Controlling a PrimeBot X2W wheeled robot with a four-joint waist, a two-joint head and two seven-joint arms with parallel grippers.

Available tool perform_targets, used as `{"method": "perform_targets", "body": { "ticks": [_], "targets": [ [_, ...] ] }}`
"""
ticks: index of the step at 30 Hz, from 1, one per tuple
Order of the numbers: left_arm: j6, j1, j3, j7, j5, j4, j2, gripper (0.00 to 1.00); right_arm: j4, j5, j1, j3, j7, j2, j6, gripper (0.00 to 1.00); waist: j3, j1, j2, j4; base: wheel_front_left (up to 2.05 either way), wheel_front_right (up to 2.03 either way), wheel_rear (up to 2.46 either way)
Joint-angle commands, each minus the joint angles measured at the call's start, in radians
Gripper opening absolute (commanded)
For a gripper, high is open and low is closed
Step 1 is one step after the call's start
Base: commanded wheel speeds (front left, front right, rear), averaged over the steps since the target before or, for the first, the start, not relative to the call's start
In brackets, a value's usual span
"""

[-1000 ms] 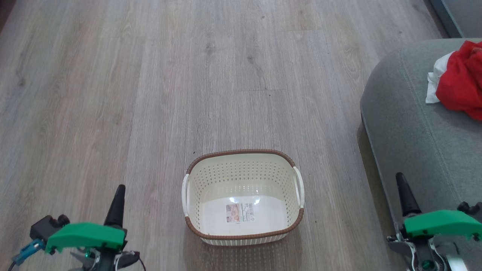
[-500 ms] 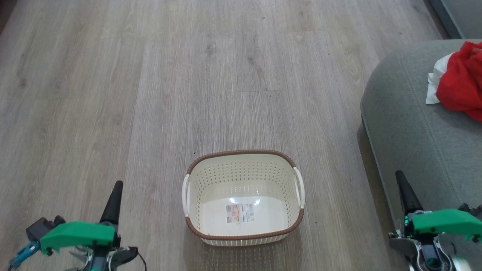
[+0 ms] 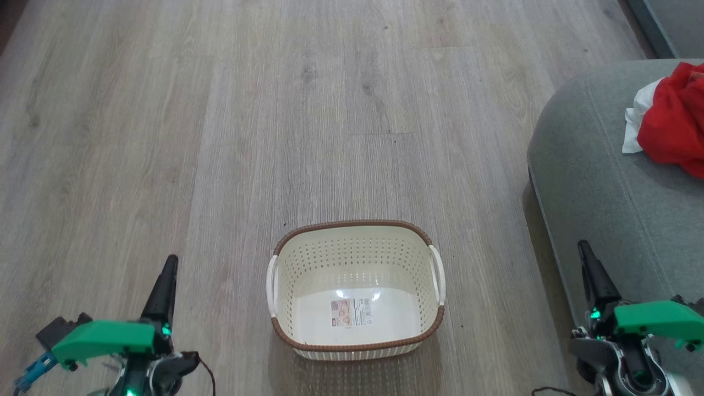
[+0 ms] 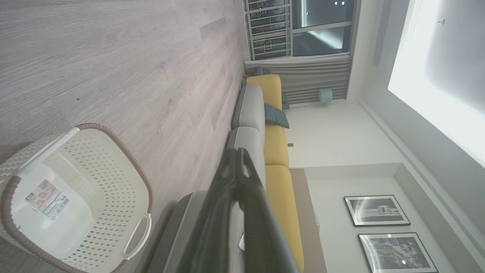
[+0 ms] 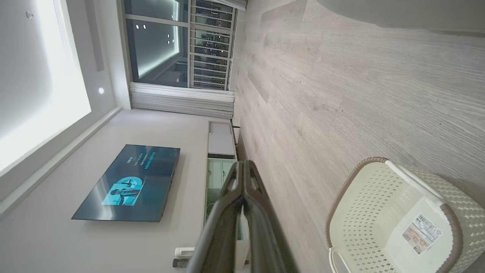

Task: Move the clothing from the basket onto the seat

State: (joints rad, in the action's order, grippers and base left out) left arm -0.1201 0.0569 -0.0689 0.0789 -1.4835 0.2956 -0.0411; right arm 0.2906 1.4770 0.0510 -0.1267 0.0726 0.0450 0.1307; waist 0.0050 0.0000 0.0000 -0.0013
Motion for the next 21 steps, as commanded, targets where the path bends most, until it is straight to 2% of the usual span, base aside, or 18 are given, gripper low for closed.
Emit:
{"method": "perform_targets", "body": {
  "ticks": [1, 10, 21],
  "targets": [
    [-0.006, 0.049, -0.037, 0.011, -0.031, -0.040, -0.009, 0.00, -0.040, 0.033, 0.053, 0.014, 0.016, 0.005, 0.000, 0.00, 0.000, 0.0000, 0.0000, 0.000, 0.00, 0.00, 0.00],
    [-0.010, 0.051, -0.045, 0.033, -0.120, -0.050, -0.009, 0.00, -0.046, 0.127, 0.057, 0.013, 0.040, 0.005, 0.000, 0.00, -0.002, 0.0000, 0.0000, 0.001, 0.00, 0.00, 0.00],
    [-0.011, 0.051, -0.045, 0.035, -0.125, -0.050, -0.009, 0.00, -0.046, 0.132, 0.057, 0.013, 0.041, 0.005, 0.000, 0.00, -0.002, 0.0000, 0.0000, 0.001, 0.00, 0.00, 0.00]
  ]
}}
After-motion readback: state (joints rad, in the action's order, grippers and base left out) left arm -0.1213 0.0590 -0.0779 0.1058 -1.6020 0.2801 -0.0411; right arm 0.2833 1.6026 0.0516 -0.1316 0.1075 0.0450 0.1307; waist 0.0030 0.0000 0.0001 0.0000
